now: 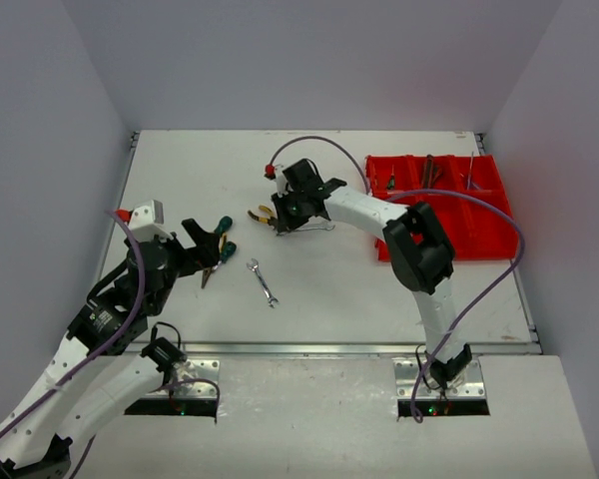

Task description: Sort the tools into containers

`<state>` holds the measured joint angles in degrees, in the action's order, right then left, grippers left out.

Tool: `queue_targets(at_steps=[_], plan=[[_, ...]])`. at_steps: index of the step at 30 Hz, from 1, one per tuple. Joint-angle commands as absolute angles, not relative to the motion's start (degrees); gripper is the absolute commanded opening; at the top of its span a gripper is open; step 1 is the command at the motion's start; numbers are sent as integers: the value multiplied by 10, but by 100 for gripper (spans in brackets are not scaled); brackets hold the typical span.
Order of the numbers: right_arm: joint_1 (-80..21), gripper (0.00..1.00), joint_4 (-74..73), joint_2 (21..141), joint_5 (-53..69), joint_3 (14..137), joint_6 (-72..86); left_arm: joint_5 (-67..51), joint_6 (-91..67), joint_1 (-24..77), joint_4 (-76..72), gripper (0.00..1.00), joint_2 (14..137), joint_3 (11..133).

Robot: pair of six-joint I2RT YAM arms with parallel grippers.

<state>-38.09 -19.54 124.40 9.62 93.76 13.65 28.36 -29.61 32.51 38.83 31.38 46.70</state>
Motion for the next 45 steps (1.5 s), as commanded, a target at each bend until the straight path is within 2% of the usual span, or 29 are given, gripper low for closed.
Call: queue_targets(at_steps=[1,9,14,18,24,34,41,45], plan=[[-384,0,-155,1193,125,918,162,282,-290,319,367,100,313,466],[-385,0,-107,1126,151,827,193,270,-333,320,380,100,320,476],[-384,0,-95,1082,177,785,219,161,-457,320,298,100,339,385],[-383,0,-63,1040,204,735,248,96,-548,319,222,100,409,343],[-384,0,-47,963,216,673,287,92,-595,319,174,100,497,361],[-347,0,-70,777,102,554,317,83,-539,320,161,100,442,363],[-234,0,-130,664,90,502,328,120,-490,320,236,100,374,389],[-176,0,-166,615,35,497,306,120,-442,320,276,100,358,424]])
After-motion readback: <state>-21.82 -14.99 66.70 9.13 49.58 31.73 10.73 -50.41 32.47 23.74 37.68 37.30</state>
